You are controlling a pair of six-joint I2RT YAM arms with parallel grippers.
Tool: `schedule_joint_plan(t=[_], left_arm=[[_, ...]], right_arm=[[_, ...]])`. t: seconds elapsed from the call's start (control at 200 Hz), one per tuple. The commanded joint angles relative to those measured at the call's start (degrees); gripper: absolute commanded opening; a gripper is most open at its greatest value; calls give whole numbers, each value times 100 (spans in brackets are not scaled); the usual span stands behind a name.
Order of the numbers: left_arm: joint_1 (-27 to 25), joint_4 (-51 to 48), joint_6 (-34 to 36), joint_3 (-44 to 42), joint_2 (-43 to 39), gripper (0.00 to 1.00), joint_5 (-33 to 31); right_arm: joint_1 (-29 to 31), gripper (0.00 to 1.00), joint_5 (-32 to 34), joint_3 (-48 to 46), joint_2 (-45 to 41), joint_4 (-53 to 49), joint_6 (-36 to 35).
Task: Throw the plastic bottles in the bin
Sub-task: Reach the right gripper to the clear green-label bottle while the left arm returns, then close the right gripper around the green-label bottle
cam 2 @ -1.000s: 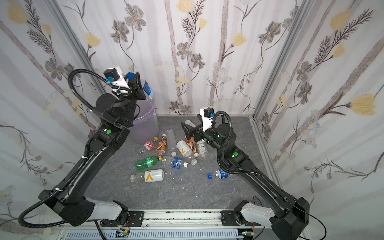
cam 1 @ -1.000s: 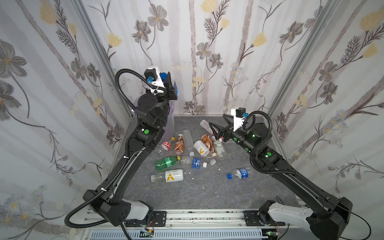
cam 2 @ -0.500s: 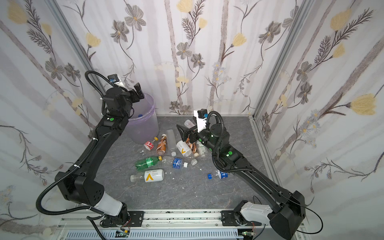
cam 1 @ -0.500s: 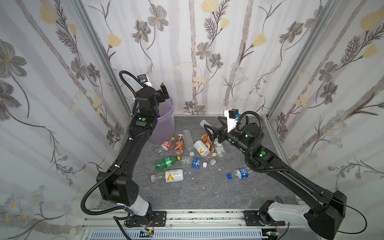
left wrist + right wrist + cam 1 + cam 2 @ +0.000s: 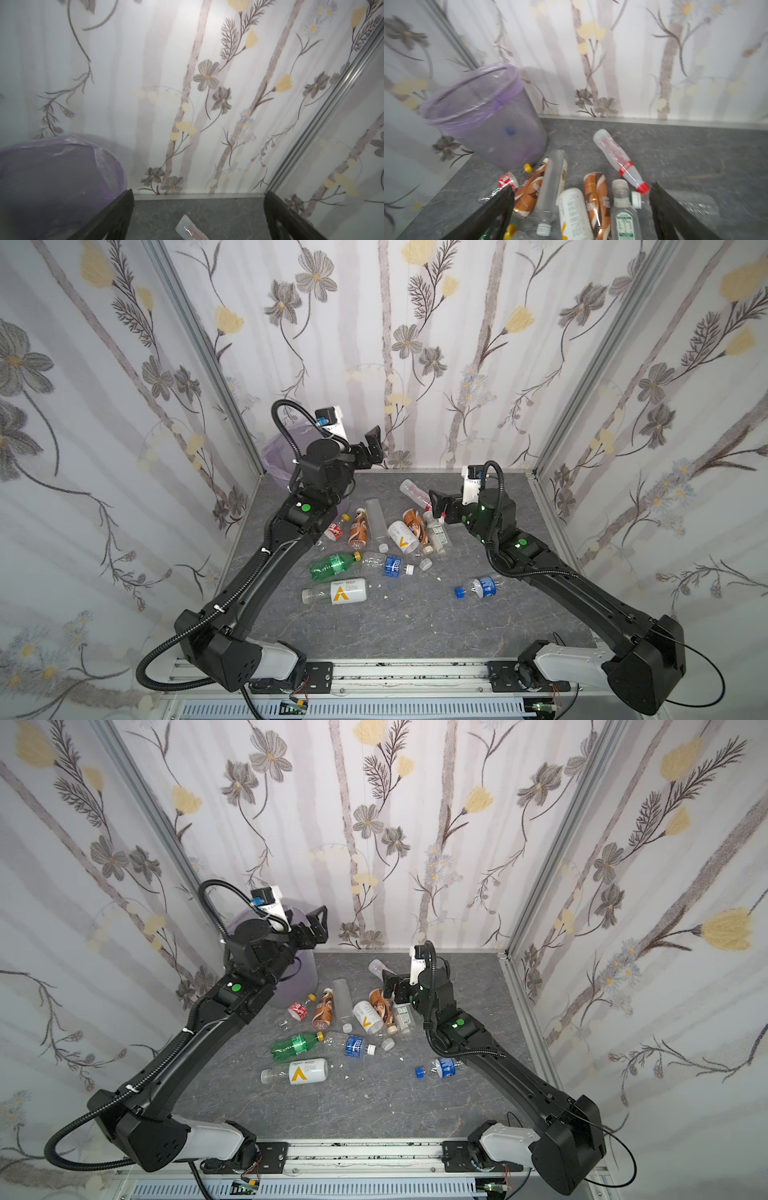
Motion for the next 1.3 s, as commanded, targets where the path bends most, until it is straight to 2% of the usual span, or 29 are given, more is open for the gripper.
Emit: schedule_joint_plan(t=[0.0, 0.165, 0.31, 0.475, 0.689, 0.929, 1.299], left_arm=[[-346, 39, -385, -223, 150, 100, 165], [-917, 37, -635, -478, 456, 100, 622], [-1223, 38, -877, -745, 629, 100, 721], [-1222, 48, -1179, -1186, 589, 100, 806], [-1204, 48, -1291, -1512, 315, 100, 718], [-1134, 48, -1306, -1622, 215, 100, 851], [-1051, 48, -1347, -1596, 296, 100, 1033]], right_arm=[[-455, 100, 30, -294, 0, -292, 765], [-855, 100, 170, -846, -79, -419, 868], [-1065, 100, -297, -1026, 296, -462, 771], [-940, 100, -896, -811, 1046, -617, 532], [-595, 100, -823, -680, 1904, -478, 450], [-409, 100, -635, -438, 2482, -511, 400], [-380, 85, -439, -204, 2926, -560, 401]])
